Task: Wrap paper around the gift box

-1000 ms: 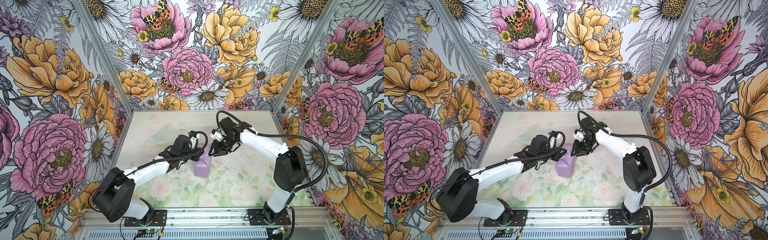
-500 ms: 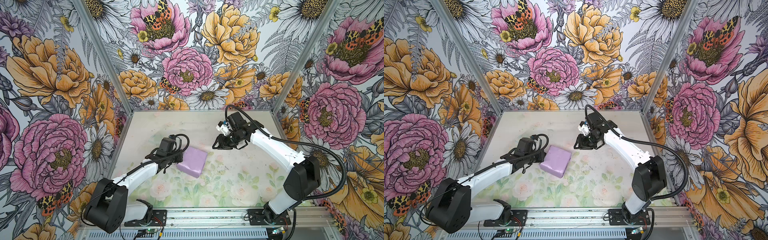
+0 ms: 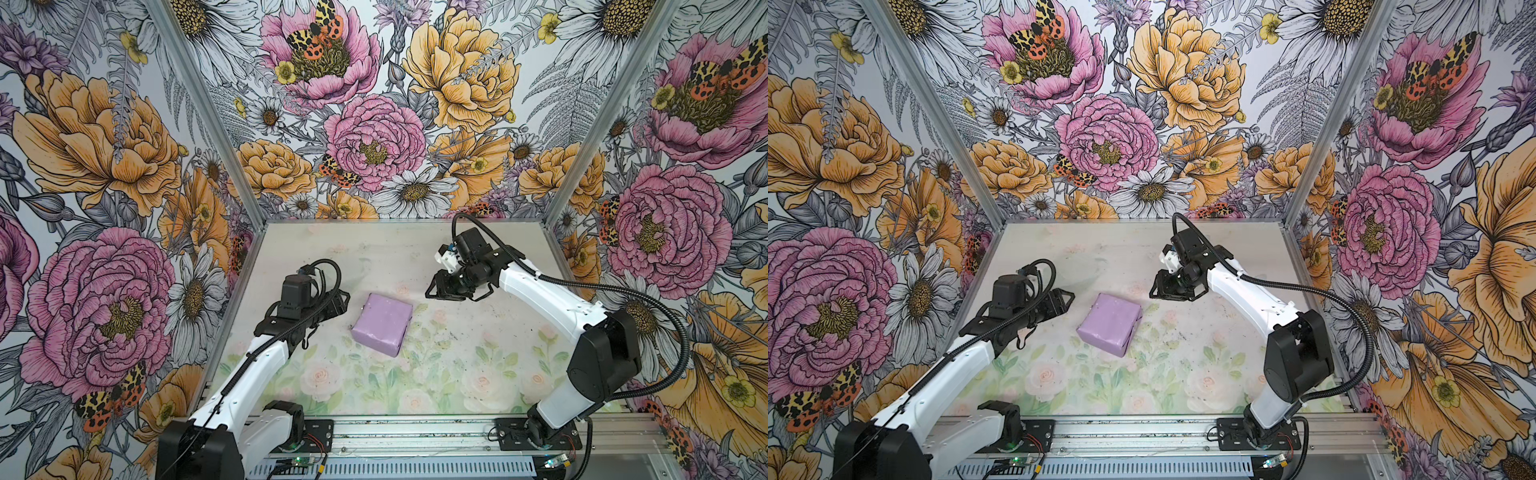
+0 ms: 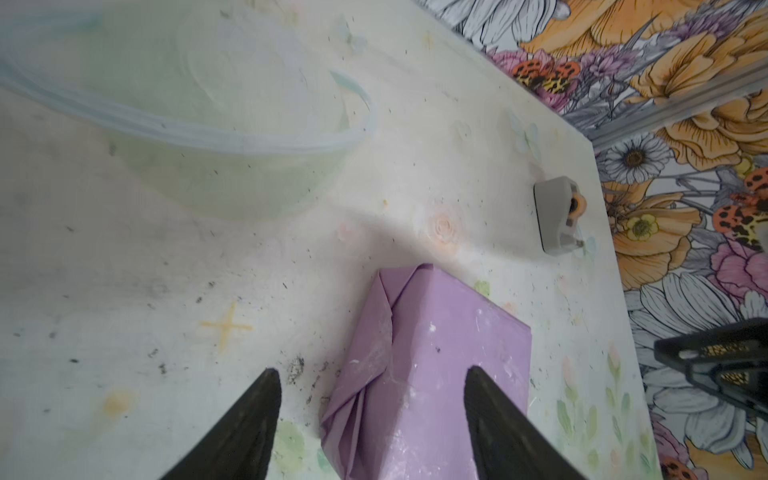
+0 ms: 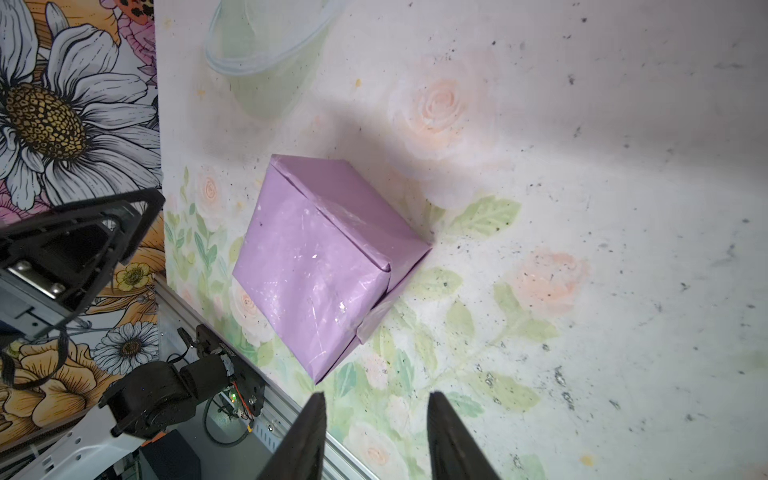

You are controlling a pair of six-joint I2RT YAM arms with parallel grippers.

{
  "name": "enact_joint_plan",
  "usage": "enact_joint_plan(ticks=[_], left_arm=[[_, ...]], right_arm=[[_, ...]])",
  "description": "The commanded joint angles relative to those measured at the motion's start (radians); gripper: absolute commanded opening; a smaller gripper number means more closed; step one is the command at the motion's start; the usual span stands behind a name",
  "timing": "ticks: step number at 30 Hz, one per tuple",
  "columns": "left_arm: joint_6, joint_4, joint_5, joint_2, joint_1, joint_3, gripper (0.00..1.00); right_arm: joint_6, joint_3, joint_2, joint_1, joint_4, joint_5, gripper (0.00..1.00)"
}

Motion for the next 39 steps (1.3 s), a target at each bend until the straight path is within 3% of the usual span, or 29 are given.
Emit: enact_joint_plan(ticks=[1,7,13,18,20,21,22,23,24,27,31,36,39], left_arm=[[-0.071,0.105,0.068,0.033,-0.084,-0.033,0.72],[-0.155,0.220,0.036,0.120,-0.244,-0.067,0.72],[-0.189,0.320,0.004,0.244,-0.435,0.012,0.70],[-0.103,0.235,-0.060,0.286,-0.474,0.122,0.74],[-0.028,0.151,-0.150,0.235,-0.456,0.164,0.81],[0.010,0.105,-0.216,0.199,-0.436,0.182,0.90],[0.047,0.079,-0.275,0.157,-0.402,0.191,0.99],[0.078,0.065,-0.332,0.119,-0.374,0.192,0.99],[0.114,0.059,-0.415,0.072,-0.341,0.187,0.99],[0.239,0.141,-0.653,-0.050,-0.256,0.113,0.99],[0.384,0.365,-0.779,-0.134,-0.132,-0.057,0.99],[0.448,0.571,-0.748,-0.122,0.016,-0.232,0.99],[0.499,0.833,-0.681,-0.036,0.079,-0.339,0.99]], right_arm=[[0.038,-0.044,-0.068,-0.038,0.061,0.033,0.43],[0.059,-0.130,-0.147,-0.079,0.098,0.066,0.43],[0.086,-0.216,-0.251,-0.132,0.146,0.122,0.43],[0.082,-0.280,-0.323,-0.191,0.185,0.188,0.43],[0.075,-0.311,-0.358,-0.218,0.221,0.232,0.44],[0.071,-0.326,-0.376,-0.238,0.241,0.272,0.45],[0.066,-0.340,-0.394,-0.254,0.268,0.313,0.59],[0.058,-0.354,-0.408,-0.265,0.290,0.358,0.94],[0.056,-0.369,-0.419,-0.281,0.313,0.417,0.99],[0.015,-0.440,-0.455,-0.333,0.447,0.549,0.99],[-0.055,-0.592,-0.496,-0.410,0.692,0.637,0.99],[-0.120,-0.757,-0.417,-0.487,1.029,0.655,0.99],[-0.147,-0.795,-0.336,-0.501,1.166,0.654,1.00]])
